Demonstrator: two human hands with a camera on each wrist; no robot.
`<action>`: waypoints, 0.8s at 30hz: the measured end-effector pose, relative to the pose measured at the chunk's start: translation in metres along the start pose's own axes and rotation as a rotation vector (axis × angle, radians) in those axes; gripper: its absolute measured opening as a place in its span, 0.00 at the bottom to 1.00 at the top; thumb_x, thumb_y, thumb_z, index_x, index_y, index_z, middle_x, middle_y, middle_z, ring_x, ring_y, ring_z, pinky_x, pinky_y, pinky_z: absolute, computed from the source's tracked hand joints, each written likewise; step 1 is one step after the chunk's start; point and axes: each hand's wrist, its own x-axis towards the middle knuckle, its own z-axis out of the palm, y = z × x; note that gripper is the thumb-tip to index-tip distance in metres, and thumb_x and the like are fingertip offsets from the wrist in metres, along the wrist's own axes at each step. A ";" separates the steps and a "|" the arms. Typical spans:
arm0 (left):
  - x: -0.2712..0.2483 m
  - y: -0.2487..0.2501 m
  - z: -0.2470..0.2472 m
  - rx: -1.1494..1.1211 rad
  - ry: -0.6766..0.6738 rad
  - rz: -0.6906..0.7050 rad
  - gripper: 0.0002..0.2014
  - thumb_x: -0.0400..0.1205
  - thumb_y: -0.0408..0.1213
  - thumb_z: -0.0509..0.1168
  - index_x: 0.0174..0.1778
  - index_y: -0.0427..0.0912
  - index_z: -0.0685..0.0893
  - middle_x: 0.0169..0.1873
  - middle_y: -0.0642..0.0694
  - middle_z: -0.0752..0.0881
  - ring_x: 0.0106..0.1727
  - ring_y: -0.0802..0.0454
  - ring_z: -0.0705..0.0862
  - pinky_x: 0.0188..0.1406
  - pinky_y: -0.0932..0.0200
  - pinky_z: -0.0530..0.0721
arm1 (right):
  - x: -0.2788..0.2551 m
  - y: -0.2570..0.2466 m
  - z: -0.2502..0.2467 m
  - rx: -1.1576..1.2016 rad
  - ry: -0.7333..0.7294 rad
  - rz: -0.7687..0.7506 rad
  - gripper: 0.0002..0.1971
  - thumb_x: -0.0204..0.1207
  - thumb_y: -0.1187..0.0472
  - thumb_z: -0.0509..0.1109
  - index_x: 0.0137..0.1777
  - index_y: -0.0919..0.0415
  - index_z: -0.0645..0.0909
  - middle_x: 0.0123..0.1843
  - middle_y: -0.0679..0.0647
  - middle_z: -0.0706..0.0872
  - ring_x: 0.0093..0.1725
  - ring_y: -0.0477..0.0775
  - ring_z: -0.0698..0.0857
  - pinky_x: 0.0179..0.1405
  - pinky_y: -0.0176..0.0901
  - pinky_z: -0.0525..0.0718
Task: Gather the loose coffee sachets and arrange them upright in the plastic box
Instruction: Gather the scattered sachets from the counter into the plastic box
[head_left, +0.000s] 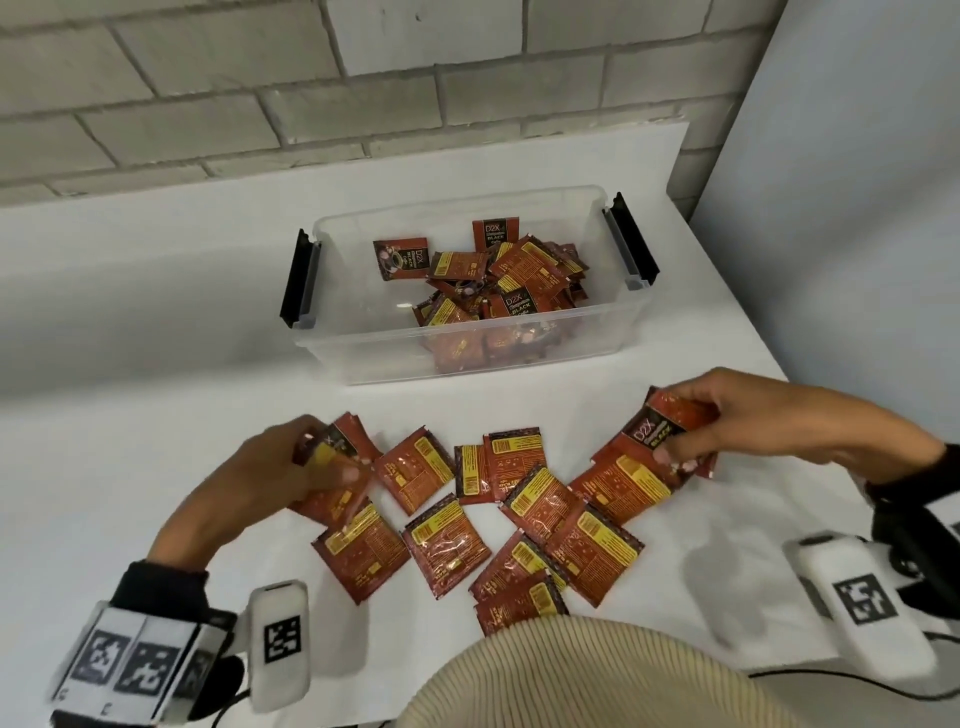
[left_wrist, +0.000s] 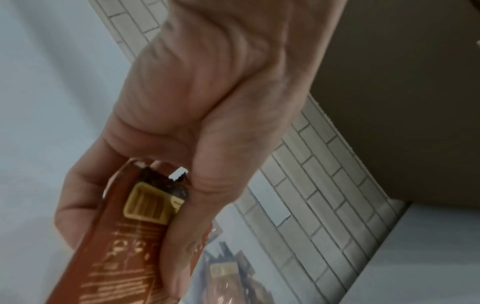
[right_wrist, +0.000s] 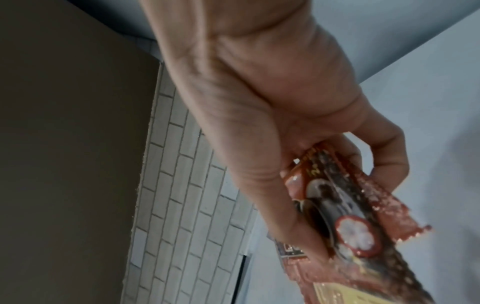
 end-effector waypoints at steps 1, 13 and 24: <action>0.001 0.002 -0.006 -0.006 0.030 0.005 0.17 0.71 0.43 0.78 0.52 0.47 0.81 0.45 0.43 0.89 0.45 0.46 0.89 0.51 0.44 0.87 | 0.000 -0.005 -0.002 0.024 -0.007 -0.014 0.11 0.71 0.64 0.77 0.53 0.60 0.86 0.46 0.51 0.93 0.47 0.50 0.90 0.43 0.35 0.86; 0.003 0.033 0.011 -0.064 -0.203 0.121 0.32 0.59 0.61 0.79 0.56 0.51 0.84 0.44 0.50 0.92 0.45 0.52 0.91 0.47 0.56 0.87 | 0.018 -0.026 0.056 -0.052 -0.298 -0.047 0.06 0.73 0.66 0.75 0.46 0.55 0.84 0.56 0.58 0.86 0.47 0.48 0.87 0.40 0.32 0.83; 0.013 0.039 0.040 -0.031 -0.278 0.106 0.22 0.67 0.52 0.77 0.54 0.52 0.81 0.49 0.49 0.90 0.46 0.52 0.90 0.44 0.58 0.87 | 0.038 -0.015 0.083 -0.012 -0.361 0.003 0.20 0.72 0.65 0.77 0.62 0.54 0.78 0.55 0.48 0.88 0.50 0.45 0.87 0.50 0.38 0.85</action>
